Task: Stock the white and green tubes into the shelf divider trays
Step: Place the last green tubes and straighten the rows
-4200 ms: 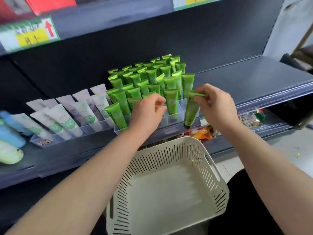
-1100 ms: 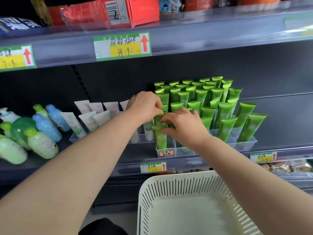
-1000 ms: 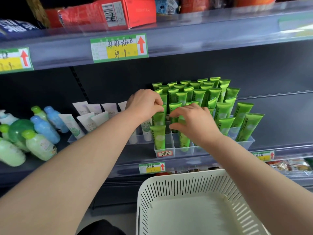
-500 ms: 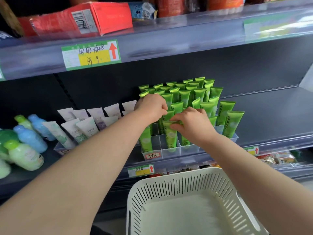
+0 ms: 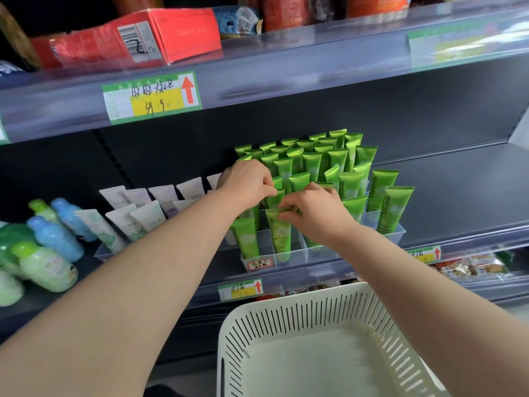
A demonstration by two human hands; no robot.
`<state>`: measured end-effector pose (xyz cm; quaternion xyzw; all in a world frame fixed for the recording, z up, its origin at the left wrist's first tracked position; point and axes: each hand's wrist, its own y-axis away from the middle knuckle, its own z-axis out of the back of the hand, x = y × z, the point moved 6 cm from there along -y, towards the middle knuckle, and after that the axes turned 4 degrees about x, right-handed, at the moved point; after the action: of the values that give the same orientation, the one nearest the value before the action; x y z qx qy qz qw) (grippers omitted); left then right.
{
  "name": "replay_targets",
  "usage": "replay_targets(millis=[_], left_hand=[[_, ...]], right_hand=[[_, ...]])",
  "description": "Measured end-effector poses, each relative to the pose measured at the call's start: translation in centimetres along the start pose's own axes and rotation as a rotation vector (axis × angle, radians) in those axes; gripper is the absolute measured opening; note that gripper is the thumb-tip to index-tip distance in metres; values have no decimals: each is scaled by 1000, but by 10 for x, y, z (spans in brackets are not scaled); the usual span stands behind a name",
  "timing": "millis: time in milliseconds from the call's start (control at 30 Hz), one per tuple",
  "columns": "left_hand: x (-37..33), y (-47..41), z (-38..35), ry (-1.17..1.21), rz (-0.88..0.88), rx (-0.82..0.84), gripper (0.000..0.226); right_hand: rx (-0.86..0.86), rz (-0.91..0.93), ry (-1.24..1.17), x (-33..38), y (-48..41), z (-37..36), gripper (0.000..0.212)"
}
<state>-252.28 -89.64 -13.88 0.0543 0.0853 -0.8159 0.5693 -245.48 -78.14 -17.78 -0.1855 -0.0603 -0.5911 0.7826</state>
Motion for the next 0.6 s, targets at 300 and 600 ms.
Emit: replay_targets(millis=[300, 600], left_hand=[[-23, -7, 4, 155, -58, -119, 10], [-65, -16, -12, 124, -86, -24, 15]], right_hand=[[-317, -50, -18, -47, 26, 41, 20], [-385, -51, 23, -71, 52, 48, 13]])
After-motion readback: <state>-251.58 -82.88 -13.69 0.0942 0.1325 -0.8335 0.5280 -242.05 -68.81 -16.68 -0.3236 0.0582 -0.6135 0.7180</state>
